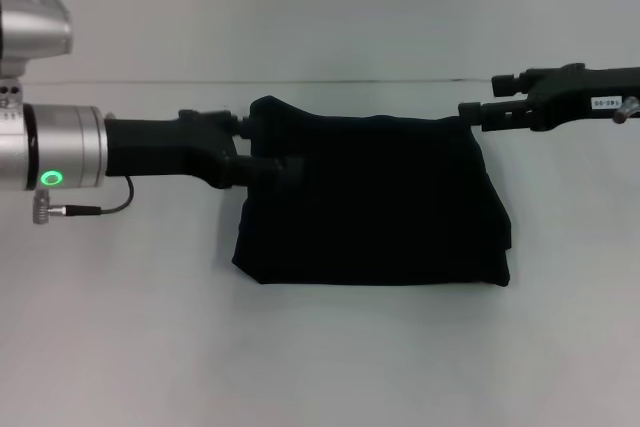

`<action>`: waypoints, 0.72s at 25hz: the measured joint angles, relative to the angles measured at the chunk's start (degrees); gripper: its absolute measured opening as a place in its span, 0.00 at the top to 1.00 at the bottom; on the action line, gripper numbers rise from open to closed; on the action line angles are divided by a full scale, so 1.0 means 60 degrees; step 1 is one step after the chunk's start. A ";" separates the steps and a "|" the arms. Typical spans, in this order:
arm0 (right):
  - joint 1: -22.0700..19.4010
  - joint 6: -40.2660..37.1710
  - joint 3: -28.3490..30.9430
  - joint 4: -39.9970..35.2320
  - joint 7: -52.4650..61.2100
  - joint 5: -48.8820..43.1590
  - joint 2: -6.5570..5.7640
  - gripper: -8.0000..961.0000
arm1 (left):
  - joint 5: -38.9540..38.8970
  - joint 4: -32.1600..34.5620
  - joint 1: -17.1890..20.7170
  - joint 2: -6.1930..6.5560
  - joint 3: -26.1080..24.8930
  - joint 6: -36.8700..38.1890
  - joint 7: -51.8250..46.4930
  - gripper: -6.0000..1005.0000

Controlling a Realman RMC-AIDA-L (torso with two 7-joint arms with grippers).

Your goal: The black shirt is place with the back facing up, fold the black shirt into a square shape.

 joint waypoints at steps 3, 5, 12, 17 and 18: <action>0.0253 0.0190 -0.0021 0.0064 0.0209 -0.0573 0.0036 0.09 | 0.0162 0.0000 -0.0017 -0.0009 0.0128 -0.0099 -0.0335 0.06; 0.0393 0.0217 -0.0030 0.0082 0.0234 -0.0843 0.0088 0.10 | 0.0254 0.0001 -0.0043 -0.0009 0.0227 -0.0132 -0.0528 0.06; 0.0906 0.0853 -0.0299 0.0207 0.0788 -0.2086 0.0394 0.11 | 0.0641 -0.0002 -0.0188 -0.0101 0.1032 -0.0767 -0.1114 0.06; 0.0991 0.1106 -0.0621 0.0248 0.1116 -0.2323 0.0495 0.11 | 0.0608 0.0041 -0.0224 -0.0107 0.1080 -0.0730 -0.1124 0.06; 0.0983 0.1106 -0.0625 0.0248 0.1116 -0.2313 0.0503 0.11 | 0.0595 0.0052 -0.0218 -0.0108 0.1059 -0.0724 -0.1125 0.06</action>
